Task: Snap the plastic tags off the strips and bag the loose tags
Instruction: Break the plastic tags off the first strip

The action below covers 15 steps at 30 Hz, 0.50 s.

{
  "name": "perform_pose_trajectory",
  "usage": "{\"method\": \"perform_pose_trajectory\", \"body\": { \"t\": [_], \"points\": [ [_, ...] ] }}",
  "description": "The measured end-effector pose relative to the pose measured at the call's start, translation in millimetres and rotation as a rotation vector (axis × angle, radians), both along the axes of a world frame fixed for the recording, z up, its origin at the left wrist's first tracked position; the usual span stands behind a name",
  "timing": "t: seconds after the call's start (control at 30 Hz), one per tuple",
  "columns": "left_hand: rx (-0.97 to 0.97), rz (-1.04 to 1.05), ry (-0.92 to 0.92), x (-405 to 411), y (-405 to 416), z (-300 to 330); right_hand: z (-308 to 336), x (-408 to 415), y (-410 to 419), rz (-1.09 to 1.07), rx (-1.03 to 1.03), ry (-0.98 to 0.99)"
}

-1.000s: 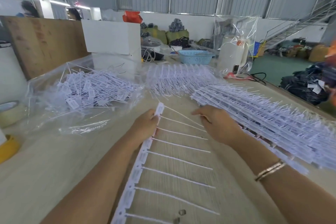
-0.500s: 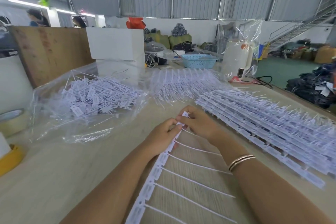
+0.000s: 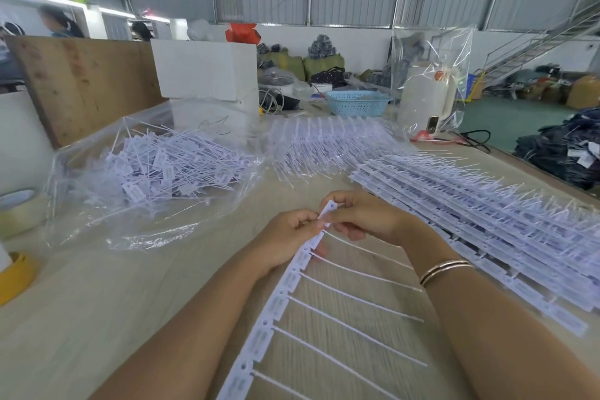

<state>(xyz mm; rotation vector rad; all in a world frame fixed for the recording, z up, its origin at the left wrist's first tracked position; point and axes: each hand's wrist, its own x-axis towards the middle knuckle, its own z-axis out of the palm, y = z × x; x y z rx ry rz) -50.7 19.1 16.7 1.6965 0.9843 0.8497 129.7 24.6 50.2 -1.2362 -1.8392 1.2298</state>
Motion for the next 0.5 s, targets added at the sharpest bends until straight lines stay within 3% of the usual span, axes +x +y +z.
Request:
{"method": "perform_pose_trajectory", "body": {
  "t": [0.1, 0.3, 0.5],
  "points": [
    [-0.055, -0.037, -0.037, -2, -1, 0, 1, 6, 1, 0.072, -0.005, -0.050],
    [-0.151, -0.076, -0.226, -7, 7, 0, -6, -2, 3, 0.059, 0.115, 0.183],
    [-0.165, -0.094, -0.288, -8, 9, -2, -16, -6, 5, 0.038, 0.173, 0.247]
  ]
}}
